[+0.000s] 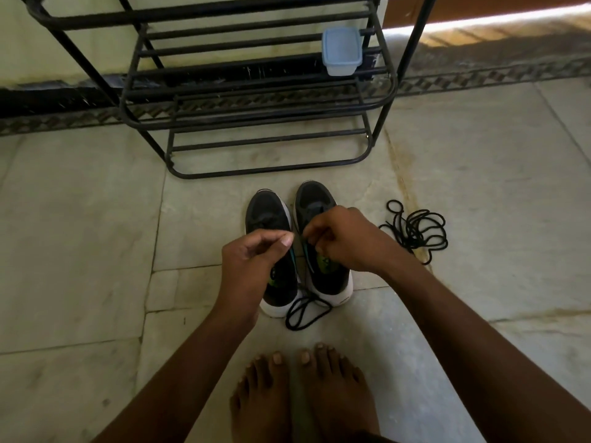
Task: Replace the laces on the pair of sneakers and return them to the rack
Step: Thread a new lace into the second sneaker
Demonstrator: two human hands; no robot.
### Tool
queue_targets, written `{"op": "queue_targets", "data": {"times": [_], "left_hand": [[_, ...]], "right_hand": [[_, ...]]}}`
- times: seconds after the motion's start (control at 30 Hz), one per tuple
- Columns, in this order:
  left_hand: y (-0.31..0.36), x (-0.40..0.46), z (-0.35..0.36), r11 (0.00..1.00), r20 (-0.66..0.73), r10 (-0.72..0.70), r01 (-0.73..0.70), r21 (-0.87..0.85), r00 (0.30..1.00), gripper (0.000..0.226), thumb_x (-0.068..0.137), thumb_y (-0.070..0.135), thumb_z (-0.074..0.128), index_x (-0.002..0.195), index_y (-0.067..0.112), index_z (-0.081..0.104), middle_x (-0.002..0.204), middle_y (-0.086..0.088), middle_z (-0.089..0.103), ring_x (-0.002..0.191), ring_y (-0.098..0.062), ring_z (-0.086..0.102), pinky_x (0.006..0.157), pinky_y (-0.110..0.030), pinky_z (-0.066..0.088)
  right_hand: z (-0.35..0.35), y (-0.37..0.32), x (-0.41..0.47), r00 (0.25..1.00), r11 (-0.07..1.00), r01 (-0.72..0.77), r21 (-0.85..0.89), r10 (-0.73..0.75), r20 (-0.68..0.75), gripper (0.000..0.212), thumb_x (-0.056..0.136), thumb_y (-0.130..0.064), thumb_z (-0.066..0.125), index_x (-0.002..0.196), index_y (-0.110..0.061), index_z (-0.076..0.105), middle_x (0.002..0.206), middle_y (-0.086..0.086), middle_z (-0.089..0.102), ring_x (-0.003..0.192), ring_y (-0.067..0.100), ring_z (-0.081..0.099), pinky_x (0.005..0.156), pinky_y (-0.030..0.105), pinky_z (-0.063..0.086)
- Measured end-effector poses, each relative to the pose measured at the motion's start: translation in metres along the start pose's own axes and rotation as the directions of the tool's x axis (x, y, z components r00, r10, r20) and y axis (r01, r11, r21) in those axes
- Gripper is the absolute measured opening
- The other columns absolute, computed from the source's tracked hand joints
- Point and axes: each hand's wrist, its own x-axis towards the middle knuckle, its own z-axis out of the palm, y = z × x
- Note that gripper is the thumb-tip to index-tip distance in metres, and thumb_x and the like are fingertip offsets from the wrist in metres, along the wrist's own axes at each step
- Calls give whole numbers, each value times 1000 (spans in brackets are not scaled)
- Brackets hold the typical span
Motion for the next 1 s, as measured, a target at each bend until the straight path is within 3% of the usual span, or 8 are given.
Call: {"op": "queue_targets", "data": {"times": [0.1,0.23,0.43,0.6,0.73,0.83,0.9,1.0], "left_hand": [[1,4,-1,983,23,-117,119,-138,993,11,93,20,72,97,24,81,105,6,78,107,-10,69,84,-32,46],[2,6,-3,949,77,-155,170,-265,985,15,84,26,73,96,23,82,109,-7,78,103,-21,66,83,-39,39],[1,10,-4,920,125,-182,213,-329,975,22,78,32,72,97,25,83,114,-9,77,106,-22,65,77,-33,38],[-1,13,-3,923,108,-178,204,-326,978,26,79,29,75,101,18,81,114,-8,77,113,-25,66,83,-38,43],[-5,18,-2,992,-60,-75,68,-110,995,8,88,17,77,96,17,80,96,-1,80,95,-14,72,84,-34,52],[-12,26,2,994,-58,-17,23,103,998,9,89,15,78,97,19,80,90,3,79,91,-12,75,93,-38,59],[-12,30,6,977,-47,20,-10,212,999,15,90,24,78,105,21,79,94,7,78,93,-9,73,95,-41,59],[-6,29,11,983,-72,52,-38,182,996,23,92,39,74,110,25,78,97,10,77,96,-5,72,95,-40,59]], "right_hand": [[6,-2,-4,1000,962,27,271,-24,-12,28,87,-3,75,114,-13,73,103,-1,75,96,8,71,95,34,58],[15,-5,-10,995,860,96,501,-91,-35,34,81,0,81,114,-8,73,101,5,76,93,15,74,90,32,60],[24,-11,-9,968,821,242,518,-171,-182,11,88,-8,77,99,-7,78,89,3,77,86,16,74,84,27,59],[25,-7,-9,959,845,256,469,-159,-237,5,92,-11,73,92,-10,79,80,-1,76,77,11,72,77,24,57],[24,-3,-8,944,864,200,462,-44,-326,7,92,-18,74,86,-16,76,76,-2,73,72,12,70,73,32,60],[23,-1,-6,923,877,193,439,-10,-386,9,93,-19,72,85,-16,75,72,-1,71,67,10,68,70,29,58],[24,0,-5,918,894,189,407,-13,-396,11,94,-21,71,86,-15,73,72,0,71,67,11,68,70,29,57],[28,1,-5,903,919,173,355,-5,-429,11,94,-25,71,85,-19,72,73,-2,71,67,12,69,72,37,61]]}}
